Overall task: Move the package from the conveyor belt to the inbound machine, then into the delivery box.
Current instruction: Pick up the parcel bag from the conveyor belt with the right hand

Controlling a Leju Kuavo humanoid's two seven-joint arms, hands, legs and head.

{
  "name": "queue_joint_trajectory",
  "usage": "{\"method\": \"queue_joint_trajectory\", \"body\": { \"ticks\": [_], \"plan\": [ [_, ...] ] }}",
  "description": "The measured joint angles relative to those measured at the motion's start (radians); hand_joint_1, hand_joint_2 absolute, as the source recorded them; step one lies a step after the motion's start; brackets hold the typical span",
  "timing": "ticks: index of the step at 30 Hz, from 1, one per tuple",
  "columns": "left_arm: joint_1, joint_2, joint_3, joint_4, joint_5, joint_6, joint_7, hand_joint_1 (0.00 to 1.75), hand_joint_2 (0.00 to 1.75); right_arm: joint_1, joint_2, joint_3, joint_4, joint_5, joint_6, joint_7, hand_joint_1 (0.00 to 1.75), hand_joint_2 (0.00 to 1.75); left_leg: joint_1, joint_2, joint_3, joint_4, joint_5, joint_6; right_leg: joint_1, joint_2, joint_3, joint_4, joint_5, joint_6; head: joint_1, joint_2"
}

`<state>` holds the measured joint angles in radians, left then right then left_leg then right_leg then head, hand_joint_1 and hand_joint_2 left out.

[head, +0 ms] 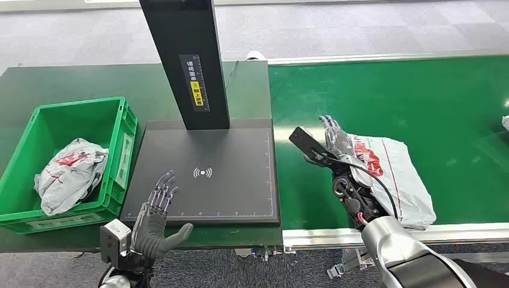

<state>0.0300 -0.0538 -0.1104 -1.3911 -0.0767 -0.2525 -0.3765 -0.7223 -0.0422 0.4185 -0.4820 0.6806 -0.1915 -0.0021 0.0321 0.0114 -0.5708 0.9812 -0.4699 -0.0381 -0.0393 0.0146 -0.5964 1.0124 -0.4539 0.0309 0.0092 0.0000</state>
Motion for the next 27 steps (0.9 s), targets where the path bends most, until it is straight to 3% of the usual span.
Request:
{"method": "queue_joint_trajectory", "body": {
  "ticks": [5,13,27],
  "plan": [
    [0.0,0.0,0.0,-0.005,0.0,0.0,0.002,0.0,1.75,-0.001,-0.001,-0.005,0.016,0.006,0.004,0.014,0.0,1.75,0.0,0.0,0.0,0.0,0.0,0.0,0.0,0.0,0.0,0.0,0.0,0.0,0.0,0.0],
    [0.01,0.0,0.0,-0.02,-0.004,0.016,0.027,0.0,1.75,-0.026,-0.01,-0.014,0.054,0.09,0.065,0.162,0.0,1.75,0.0,0.0,0.0,0.0,0.0,0.0,0.0,0.0,0.0,0.0,0.0,0.0,0.0,0.0],
    [0.039,0.005,0.003,-0.057,-0.002,0.032,0.034,0.0,1.75,-0.035,-0.027,-0.057,0.07,0.091,0.083,0.15,0.0,1.75,0.0,0.0,0.0,0.0,0.0,0.0,0.0,0.0,0.0,0.0,0.0,0.0,0.0,0.0]
  ]
}}
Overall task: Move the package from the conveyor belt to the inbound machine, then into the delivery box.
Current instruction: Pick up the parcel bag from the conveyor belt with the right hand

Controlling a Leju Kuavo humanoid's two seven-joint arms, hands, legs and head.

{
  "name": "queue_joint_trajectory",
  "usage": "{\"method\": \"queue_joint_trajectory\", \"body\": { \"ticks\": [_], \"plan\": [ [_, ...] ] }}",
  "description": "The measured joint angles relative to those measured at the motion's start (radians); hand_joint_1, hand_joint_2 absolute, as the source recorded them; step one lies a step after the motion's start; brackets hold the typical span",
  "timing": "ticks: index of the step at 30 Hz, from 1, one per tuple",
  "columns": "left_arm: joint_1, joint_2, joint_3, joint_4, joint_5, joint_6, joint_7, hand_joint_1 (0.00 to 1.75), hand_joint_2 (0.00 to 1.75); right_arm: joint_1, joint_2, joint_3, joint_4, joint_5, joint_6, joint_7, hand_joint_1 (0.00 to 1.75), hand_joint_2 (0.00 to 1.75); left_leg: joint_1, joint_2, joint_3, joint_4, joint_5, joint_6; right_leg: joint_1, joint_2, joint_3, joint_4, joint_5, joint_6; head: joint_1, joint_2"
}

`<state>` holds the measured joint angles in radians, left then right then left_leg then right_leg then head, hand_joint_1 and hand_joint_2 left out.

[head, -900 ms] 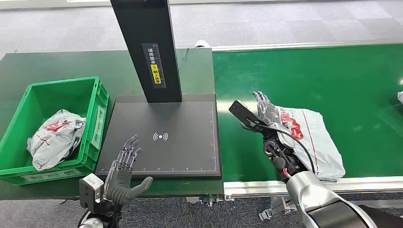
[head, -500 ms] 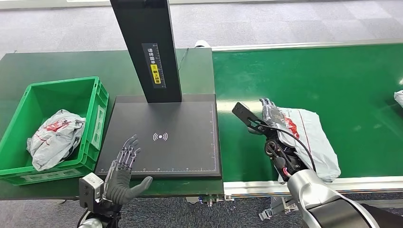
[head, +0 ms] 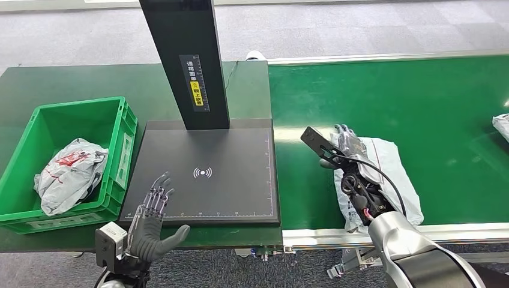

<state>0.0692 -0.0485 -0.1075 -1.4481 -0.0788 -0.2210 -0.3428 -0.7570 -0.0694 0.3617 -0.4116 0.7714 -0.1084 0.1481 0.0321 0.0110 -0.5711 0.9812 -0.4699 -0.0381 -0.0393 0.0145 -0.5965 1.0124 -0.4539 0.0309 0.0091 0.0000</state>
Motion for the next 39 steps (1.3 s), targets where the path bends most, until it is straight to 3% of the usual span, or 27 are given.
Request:
{"method": "queue_joint_trajectory", "body": {
  "ticks": [9,12,17,21,26,33,39],
  "plan": [
    [0.018,-0.001,0.002,0.0,-0.007,0.012,0.003,0.0,1.75,-0.005,-0.016,-0.031,0.002,0.034,0.025,0.002,0.0,1.75,0.0,0.0,0.0,0.0,0.0,0.0,0.0,0.0,0.0,0.0,0.0,0.0,0.0,0.0],
    [0.019,-0.002,0.002,0.0,-0.005,0.013,0.004,0.0,1.75,-0.003,-0.021,-0.036,0.002,0.069,0.106,0.001,0.0,1.75,0.0,0.0,0.0,0.0,0.0,0.0,0.0,0.0,0.0,0.0,0.0,0.0,0.0,0.0],
    [0.022,-0.004,0.002,0.0,-0.012,0.009,0.004,0.0,1.75,0.028,-0.033,-0.033,-0.009,0.115,0.274,-0.101,0.0,1.75,0.0,0.0,0.0,0.0,0.0,0.0,0.0,0.0,0.0,0.0,0.0,0.0,0.0,0.0],
    [0.028,-0.009,0.003,0.0,-0.017,0.008,0.002,0.0,1.75,0.054,-0.039,-0.022,-0.02,0.128,0.347,-0.13,0.0,1.75,0.0,0.0,0.0,0.0,0.0,0.0,0.0,0.0,0.0,0.0,0.0,0.0,0.0,0.0],
    [0.039,-0.014,0.006,0.0,-0.02,0.013,0.001,0.0,1.75,0.069,-0.04,-0.01,-0.028,0.136,0.373,-0.126,0.0,1.75,0.0,0.0,0.0,0.0,0.0,0.0,0.0,0.0,0.0,0.0,0.0,0.0,0.0,0.0],
    [0.041,-0.024,0.008,0.0,-0.028,0.015,0.001,0.0,1.75,0.086,-0.038,0.018,-0.077,0.116,0.436,-0.183,0.0,1.75,0.0,0.0,0.0,0.0,0.0,0.0,0.0,0.0,0.0,0.0,0.0,0.0,0.0,0.0],
    [0.043,-0.028,0.012,0.0,-0.033,0.015,0.003,0.0,1.75,0.095,-0.048,0.036,-0.122,0.117,0.404,-0.136,0.0,1.75,0.0,0.0,0.0,0.0,-0.001,0.0,0.0,0.0,0.0,0.0,0.0,0.0,0.0,0.0]
  ]
}}
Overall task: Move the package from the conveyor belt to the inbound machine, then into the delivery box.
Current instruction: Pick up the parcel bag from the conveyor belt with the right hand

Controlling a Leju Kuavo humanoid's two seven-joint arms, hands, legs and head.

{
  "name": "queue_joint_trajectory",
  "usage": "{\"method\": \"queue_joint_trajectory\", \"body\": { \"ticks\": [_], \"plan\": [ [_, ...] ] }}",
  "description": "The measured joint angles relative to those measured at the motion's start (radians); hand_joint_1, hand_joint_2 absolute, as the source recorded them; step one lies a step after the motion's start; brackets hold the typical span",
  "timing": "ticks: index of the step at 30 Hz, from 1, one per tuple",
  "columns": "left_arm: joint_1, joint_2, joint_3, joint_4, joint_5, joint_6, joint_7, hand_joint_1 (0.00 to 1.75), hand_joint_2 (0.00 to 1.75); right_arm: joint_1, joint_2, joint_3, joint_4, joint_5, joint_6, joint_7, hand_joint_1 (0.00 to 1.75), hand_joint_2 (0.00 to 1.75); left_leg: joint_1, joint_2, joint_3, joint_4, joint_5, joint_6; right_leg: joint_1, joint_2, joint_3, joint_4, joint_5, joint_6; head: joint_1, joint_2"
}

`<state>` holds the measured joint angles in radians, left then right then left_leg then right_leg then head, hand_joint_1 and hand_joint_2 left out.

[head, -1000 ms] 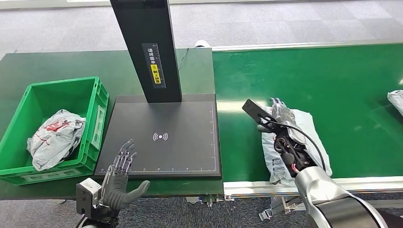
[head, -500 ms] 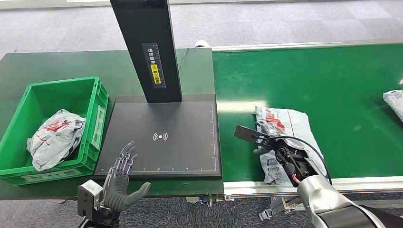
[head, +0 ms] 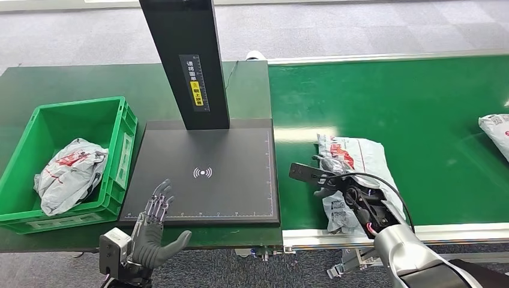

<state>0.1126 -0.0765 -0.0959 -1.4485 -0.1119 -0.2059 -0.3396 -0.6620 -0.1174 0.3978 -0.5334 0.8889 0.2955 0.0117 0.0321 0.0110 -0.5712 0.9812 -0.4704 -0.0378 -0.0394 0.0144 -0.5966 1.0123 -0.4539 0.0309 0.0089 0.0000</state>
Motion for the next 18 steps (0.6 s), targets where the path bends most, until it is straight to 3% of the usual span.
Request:
{"method": "queue_joint_trajectory", "body": {
  "ticks": [8,18],
  "plan": [
    [0.034,-0.011,0.014,-0.029,-0.011,-0.001,0.003,0.0,1.75,0.04,-0.021,0.009,-0.109,0.034,-0.14,0.078,0.0,1.75,0.0,0.0,0.0,0.0,0.0,0.0,0.0,0.0,0.0,0.0,0.0,0.0,0.0,0.0],
    [0.044,-0.02,0.029,-0.042,-0.014,-0.009,0.0,0.0,1.75,0.054,-0.027,0.009,-0.208,0.064,-0.193,0.106,0.0,1.75,0.0,0.0,0.0,0.0,0.0,0.0,0.0,0.0,0.0,0.0,0.0,0.0,0.0,0.0]
  ]
}}
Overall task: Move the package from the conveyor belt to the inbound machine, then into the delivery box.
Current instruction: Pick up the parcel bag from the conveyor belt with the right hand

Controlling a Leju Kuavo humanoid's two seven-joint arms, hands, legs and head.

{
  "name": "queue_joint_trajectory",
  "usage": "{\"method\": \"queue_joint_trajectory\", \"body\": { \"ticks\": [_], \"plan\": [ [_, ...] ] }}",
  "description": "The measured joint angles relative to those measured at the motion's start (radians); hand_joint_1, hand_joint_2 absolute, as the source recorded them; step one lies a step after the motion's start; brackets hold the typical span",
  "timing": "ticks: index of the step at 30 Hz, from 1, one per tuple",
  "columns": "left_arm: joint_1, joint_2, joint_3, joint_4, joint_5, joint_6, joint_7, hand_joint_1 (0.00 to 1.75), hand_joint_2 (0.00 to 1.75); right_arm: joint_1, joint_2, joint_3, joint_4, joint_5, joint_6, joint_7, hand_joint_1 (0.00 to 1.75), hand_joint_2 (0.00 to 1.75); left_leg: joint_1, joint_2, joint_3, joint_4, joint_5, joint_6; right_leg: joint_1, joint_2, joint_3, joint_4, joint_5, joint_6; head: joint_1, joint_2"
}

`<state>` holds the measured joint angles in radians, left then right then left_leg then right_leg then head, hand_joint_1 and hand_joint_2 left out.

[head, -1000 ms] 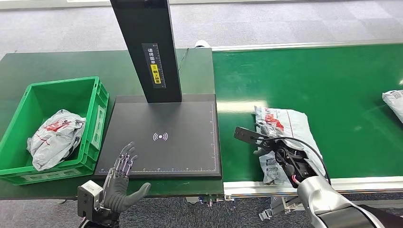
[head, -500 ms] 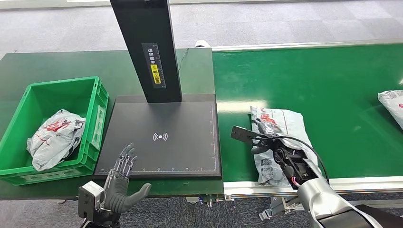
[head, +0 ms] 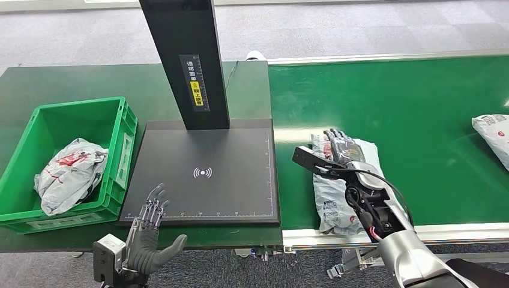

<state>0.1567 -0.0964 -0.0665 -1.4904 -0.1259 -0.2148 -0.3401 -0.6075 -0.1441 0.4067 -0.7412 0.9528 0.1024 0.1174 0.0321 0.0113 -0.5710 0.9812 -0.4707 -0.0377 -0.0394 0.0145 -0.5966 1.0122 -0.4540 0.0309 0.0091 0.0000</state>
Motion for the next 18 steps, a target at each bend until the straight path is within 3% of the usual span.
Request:
{"method": "queue_joint_trajectory", "body": {
  "ticks": [18],
  "plan": [
    [-0.021,0.0,0.013,0.002,-0.004,-0.002,-0.008,0.0,1.75,0.027,-0.005,-0.013,-0.054,-0.042,0.117,-0.061,0.0,1.75,0.0,0.0,0.0,0.0,0.0,0.0,0.0,0.0,0.0,0.0,0.0,0.0,0.0,0.0]
  ]
}}
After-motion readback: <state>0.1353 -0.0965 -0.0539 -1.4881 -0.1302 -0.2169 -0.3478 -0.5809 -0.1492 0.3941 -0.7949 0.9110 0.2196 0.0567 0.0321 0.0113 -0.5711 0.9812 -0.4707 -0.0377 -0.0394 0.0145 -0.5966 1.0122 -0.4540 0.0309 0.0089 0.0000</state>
